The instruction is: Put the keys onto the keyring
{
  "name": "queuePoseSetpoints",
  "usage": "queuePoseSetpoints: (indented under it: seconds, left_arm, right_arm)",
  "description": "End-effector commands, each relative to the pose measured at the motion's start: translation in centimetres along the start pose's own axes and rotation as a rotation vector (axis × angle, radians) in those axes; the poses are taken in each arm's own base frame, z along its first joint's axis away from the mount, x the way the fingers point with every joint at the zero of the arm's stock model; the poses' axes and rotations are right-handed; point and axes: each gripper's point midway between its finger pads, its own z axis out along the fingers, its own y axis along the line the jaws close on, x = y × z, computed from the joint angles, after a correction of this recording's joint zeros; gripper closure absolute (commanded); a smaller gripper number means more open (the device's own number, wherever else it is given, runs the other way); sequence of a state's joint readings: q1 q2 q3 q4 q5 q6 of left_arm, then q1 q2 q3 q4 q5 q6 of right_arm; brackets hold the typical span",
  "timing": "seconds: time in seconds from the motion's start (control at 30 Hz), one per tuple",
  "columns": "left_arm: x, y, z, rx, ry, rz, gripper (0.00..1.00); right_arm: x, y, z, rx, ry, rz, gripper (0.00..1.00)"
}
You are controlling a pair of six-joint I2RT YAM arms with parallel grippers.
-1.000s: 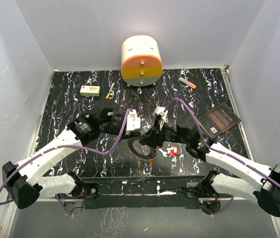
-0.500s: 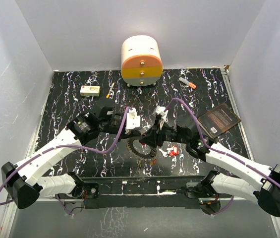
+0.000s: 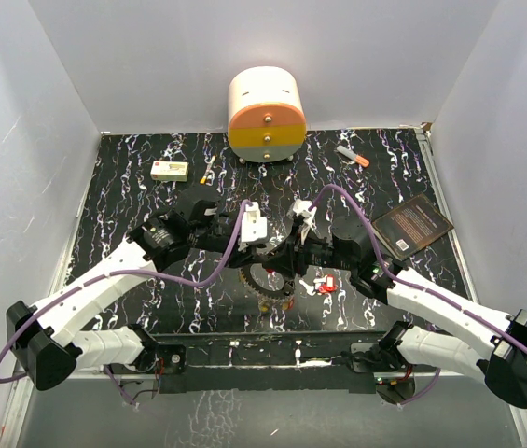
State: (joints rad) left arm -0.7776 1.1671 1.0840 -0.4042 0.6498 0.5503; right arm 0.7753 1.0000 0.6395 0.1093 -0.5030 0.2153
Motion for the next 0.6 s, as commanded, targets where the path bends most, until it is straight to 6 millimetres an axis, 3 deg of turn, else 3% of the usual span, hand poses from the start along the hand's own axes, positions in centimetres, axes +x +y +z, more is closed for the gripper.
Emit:
queuePoseSetpoints:
  seconds: [0.0, 0.13, 0.33, 0.4, 0.57]
  left_arm:
    - [-0.48, 0.14, 0.18, -0.003, -0.01, 0.023, 0.67]
    - [-0.48, 0.27, 0.26, -0.006, -0.006, 0.032, 0.83]
    - [-0.56, 0.19, 0.19, -0.003, -0.006, 0.032, 0.91]
    - [-0.63, 0.12, 0.2, 0.001, -0.009, 0.034, 1.0]
    - [-0.78, -0.04, 0.03, 0.004, -0.012, 0.04, 1.0]
  right_arm:
    - [-4.8, 1.51, -0.08, -0.049, -0.151, -0.085, 0.92]
    - [-4.76, 1.52, -0.1, -0.05, -0.151, -0.085, 0.92]
    - [-4.66, 1.52, -0.09, -0.051, -0.151, -0.082, 0.92]
    - [-4.68, 1.47, -0.1, -0.049, -0.152, -0.082, 0.92]
    - [-4.51, 1.28, -0.13, -0.037, -0.15, -0.079, 0.92]
